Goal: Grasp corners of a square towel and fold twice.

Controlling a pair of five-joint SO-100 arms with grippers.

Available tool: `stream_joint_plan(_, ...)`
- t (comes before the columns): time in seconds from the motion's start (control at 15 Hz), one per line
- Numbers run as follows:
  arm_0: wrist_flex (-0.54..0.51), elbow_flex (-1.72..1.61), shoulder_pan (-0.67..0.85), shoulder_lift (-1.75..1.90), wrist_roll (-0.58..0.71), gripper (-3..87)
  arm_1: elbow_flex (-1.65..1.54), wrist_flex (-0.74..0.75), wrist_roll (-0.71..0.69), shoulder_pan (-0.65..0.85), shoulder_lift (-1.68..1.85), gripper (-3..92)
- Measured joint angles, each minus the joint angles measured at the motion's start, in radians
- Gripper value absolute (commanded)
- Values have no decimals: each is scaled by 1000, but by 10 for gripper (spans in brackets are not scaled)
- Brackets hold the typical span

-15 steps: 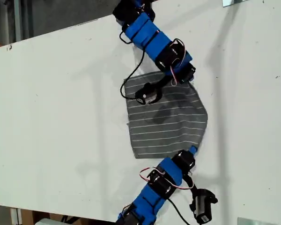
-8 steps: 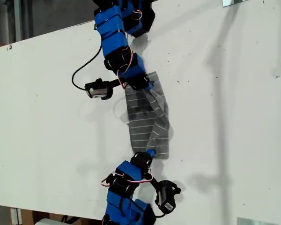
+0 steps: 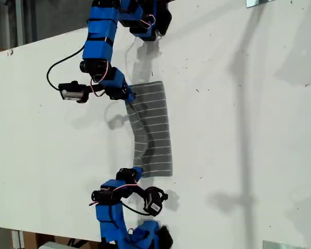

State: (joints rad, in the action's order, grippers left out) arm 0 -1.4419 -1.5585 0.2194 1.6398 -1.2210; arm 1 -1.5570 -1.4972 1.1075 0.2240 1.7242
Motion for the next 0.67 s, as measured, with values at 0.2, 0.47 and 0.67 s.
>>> stream_joint_plan(0.2, 37, -64, 179, -8, 107, 0, -94, 89, -69, 132, -63, -2)
stream_joint_plan(0.47, 86, -75, 382, -192, 224, 0, -107, 170, -94, 245, -279, -2)
stream_joint_plan(0.67, -6, 11, 279, -187, 163, 0, -107, 127, -94, 213, -258, -2)
